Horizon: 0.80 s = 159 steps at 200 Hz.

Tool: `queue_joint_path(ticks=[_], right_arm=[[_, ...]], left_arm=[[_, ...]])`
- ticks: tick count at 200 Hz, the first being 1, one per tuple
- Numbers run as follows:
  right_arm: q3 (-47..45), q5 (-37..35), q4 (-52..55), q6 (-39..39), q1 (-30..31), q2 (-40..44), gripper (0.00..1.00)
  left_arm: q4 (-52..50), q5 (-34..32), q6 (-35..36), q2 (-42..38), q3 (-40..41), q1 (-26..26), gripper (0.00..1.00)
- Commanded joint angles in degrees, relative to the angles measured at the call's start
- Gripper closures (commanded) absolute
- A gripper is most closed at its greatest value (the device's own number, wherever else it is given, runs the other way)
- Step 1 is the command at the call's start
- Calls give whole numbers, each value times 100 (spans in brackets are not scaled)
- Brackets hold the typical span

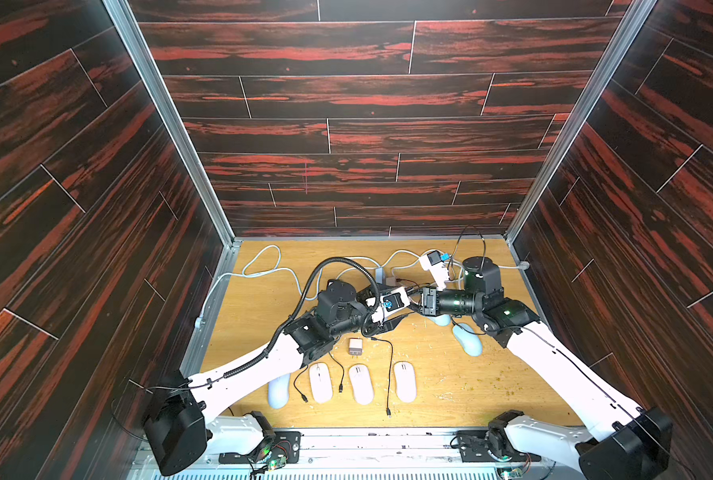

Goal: Unplug the wireless mouse
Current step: Remove the power cord from the plug.

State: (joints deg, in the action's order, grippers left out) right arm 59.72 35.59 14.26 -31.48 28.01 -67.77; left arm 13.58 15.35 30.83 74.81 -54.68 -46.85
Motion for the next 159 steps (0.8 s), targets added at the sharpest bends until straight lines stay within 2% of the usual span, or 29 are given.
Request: queue_joint_path(ticks=[1, 35, 61, 115, 144, 159], right_arm=[[74, 73, -161, -28, 53, 18, 100], [75, 114, -145, -28, 73, 9, 100], [69, 86, -149, -39, 115, 35, 100], [77, 90, -149, -35, 141, 9, 100], [88, 82, -200, -60, 196, -13, 100], [96, 86, -187, -36, 208, -30, 100]], left_arm=[[241, 29, -33, -11, -140, -39, 38], [270, -110, 2, 34, -121, -53, 49], [218, -218, 28, 67, -158, -52, 54], [-65, -294, 209, 75, -237, -47, 47], [-128, -271, 200, 78, -264, -52, 46], [-119, -296, 211, 87, -241, -51, 49]])
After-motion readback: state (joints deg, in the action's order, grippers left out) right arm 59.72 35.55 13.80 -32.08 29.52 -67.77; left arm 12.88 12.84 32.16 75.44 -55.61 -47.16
